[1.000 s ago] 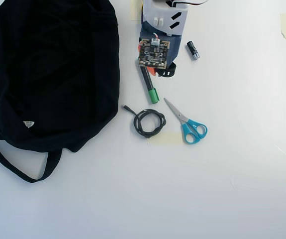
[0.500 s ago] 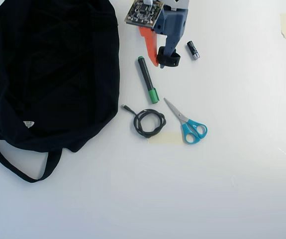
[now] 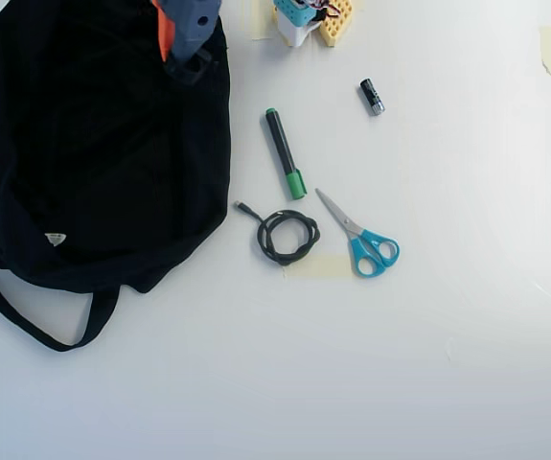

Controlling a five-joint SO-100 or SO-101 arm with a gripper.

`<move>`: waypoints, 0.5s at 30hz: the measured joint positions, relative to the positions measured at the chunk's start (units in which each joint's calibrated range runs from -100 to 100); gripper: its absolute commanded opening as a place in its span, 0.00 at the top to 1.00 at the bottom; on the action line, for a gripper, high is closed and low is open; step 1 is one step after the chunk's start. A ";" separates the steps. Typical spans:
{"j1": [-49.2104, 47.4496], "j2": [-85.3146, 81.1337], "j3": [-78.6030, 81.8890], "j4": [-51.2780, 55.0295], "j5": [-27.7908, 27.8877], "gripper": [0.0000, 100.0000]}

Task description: Put the bike light into the black bag

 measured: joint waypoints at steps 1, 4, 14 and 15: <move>2.20 1.58 0.16 -2.58 1.03 0.98; 10.51 14.69 0.08 -15.37 2.05 0.98; 18.37 40.02 -10.14 -29.45 3.32 0.78; 17.49 40.02 -11.16 -28.42 3.17 0.74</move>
